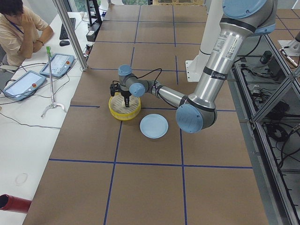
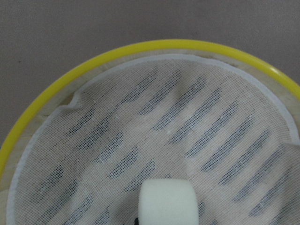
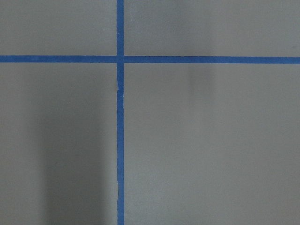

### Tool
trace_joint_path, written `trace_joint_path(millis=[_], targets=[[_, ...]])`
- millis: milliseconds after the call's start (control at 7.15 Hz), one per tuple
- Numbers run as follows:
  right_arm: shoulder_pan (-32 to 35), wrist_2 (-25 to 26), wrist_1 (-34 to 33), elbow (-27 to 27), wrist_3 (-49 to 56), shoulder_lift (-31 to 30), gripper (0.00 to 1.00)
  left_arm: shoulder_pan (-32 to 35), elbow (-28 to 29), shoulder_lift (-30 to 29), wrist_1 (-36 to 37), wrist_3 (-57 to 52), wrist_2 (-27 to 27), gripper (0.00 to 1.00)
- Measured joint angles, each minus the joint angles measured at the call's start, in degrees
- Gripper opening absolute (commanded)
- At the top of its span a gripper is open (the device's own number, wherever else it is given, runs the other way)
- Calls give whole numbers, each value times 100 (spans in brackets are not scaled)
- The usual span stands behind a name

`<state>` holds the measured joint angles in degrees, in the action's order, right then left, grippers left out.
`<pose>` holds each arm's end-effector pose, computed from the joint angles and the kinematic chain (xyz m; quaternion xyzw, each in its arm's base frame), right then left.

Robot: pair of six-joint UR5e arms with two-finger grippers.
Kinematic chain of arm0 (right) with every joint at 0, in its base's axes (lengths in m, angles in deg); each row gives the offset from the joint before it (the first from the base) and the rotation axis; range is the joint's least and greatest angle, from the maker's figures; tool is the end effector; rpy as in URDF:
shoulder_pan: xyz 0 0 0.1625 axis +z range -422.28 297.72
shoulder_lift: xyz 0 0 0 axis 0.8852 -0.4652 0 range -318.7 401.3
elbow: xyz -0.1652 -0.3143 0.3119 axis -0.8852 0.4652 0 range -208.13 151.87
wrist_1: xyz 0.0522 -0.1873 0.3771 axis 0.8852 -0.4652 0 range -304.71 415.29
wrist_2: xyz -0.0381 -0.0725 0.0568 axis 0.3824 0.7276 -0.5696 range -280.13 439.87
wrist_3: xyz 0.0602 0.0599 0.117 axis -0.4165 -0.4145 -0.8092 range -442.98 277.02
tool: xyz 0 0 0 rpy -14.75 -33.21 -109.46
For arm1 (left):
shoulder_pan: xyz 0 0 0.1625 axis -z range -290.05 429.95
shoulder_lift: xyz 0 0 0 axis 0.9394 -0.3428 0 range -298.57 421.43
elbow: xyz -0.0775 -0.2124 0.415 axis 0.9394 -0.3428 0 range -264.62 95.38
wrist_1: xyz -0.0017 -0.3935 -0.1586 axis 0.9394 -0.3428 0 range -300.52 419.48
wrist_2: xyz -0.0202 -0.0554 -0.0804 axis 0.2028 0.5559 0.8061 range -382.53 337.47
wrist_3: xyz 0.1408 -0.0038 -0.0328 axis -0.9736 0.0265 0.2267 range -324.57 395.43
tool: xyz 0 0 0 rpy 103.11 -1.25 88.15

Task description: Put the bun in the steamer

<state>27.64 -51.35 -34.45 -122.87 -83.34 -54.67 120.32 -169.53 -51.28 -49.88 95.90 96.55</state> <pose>0.0374 -0.4515 0.7516 -0.0093 -0.3520 0.0052 0.9359 0.4120 -0.5962 0.5176 0.0146 0.3882 -0.0878 0.9173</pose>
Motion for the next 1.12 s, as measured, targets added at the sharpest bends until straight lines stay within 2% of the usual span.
trace_joint_path(millis=[280,419,839,1118], targets=[[0,0,0,0,0,0,100,-4,-4,9,-4,-2,-1,87],[0,0,0,0,0,0,100,-5,-19,19,-6,-13,-7,99],[0,0,0,0,0,0,100,38,-172,56,3,-68,-14,99],[0,0,0,0,0,0,100,321,-469,134,73,-277,22,99]])
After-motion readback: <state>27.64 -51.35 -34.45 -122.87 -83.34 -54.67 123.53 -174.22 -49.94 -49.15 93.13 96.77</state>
